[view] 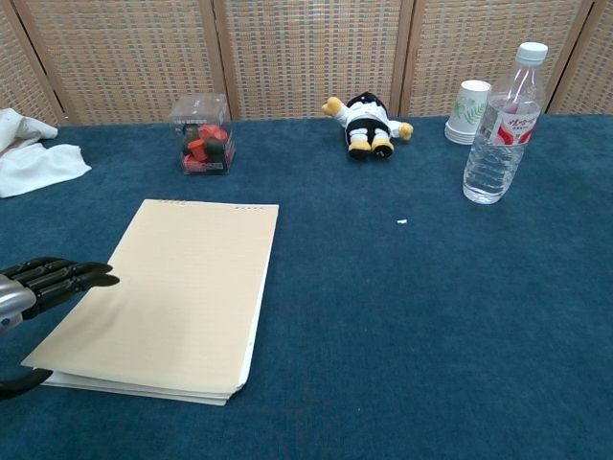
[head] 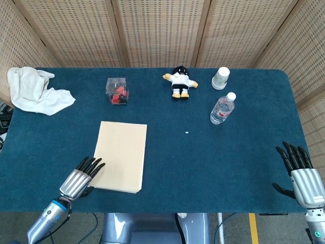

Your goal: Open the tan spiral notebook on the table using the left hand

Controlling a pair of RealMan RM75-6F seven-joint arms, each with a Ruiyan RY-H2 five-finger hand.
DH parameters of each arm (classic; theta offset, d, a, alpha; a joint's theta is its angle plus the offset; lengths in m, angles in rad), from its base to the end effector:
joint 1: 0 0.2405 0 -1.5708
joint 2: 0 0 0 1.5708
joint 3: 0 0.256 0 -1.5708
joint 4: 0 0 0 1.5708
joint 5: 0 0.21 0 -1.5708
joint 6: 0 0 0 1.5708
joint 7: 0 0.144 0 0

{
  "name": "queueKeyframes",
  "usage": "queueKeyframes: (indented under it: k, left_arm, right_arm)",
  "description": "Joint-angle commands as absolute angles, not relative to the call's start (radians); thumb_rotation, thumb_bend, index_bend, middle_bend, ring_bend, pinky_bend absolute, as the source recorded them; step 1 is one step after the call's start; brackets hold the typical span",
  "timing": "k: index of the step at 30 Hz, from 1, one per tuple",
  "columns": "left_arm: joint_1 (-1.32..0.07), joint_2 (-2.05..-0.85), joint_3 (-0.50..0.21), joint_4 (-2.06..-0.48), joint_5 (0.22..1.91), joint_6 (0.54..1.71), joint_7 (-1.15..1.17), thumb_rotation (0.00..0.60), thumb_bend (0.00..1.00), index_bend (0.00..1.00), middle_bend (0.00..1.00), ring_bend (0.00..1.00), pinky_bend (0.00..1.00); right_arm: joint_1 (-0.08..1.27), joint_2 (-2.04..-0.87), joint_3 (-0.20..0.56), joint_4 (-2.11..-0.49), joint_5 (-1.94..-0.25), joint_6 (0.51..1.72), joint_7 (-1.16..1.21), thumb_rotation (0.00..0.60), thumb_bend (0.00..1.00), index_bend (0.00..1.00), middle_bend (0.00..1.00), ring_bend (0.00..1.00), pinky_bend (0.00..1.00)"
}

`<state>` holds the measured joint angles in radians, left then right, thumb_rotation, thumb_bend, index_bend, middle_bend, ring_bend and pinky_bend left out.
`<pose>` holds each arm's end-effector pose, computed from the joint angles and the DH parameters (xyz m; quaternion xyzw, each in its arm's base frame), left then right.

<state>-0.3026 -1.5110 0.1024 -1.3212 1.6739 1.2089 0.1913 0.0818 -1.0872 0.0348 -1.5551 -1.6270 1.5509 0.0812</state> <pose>-0.2760 0.1983 -0.0093 -0.7921 -0.3198 -0.3195 0.4101 -0.3057 -0.1766 0.1733 0.6224 -0.3456 0.4220 0.5613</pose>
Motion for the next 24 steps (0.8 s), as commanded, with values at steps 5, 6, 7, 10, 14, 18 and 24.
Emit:
queueKeyframes:
  k: [5,6,7,10,14,18,24]
  left_arm:
    - [-0.336,-1.486,0.047,-1.397,1.644,1.212,0.211,0.600,0.41,0.00,0.00,0.00,0.00]
    - [-0.340,-1.484,0.041,-1.403,1.637,1.208,0.211,0.600,0.41,0.00,0.00,0.00,0.00]
    - [-0.345,-1.482,0.033,-1.412,1.627,1.201,0.209,0.600,0.41,0.00,0.00,0.00,0.00]
    - [-0.364,-1.479,0.009,-1.428,1.590,1.171,0.198,0.600,0.41,0.00,0.00,0.00,0.00]
    - [-0.385,-1.488,0.013,-1.410,1.553,1.107,0.203,0.600,0.41,0.00,0.00,0.00,0.00]
    - [-0.384,-1.504,0.037,-1.384,1.547,1.088,0.180,0.600,0.41,0.00,0.00,0.00,0.00]
    - [-0.376,-1.487,0.073,-1.382,1.568,1.094,0.172,0.600,0.41,0.00,0.00,0.00,0.00]
  right_arm:
    - [0.083,-1.087,0.034,-1.556,-1.626,1.549,0.081,0.600,0.00,0.00,0.00,0.00,0.00]
    - [0.082,-1.087,0.034,-1.556,-1.626,1.549,0.081,0.600,0.00,0.00,0.00,0.00,0.00]
    - [0.082,-1.087,0.034,-1.555,-1.626,1.548,0.081,0.600,0.00,0.00,0.00,0.00,0.00]
    - [0.083,-1.087,0.034,-1.555,-1.625,1.547,0.082,0.600,0.00,0.00,0.00,0.00,0.00]
    - [0.083,-1.086,0.035,-1.555,-1.622,1.545,0.085,0.600,0.00,0.00,0.00,0.00,0.00]
    - [0.085,-1.084,0.037,-1.554,-1.615,1.540,0.092,0.600,0.00,0.00,0.00,0.00,0.00]
    - [0.084,-1.083,0.038,-1.554,-1.615,1.542,0.095,0.600,0.00,0.00,0.00,0.00,0.00]
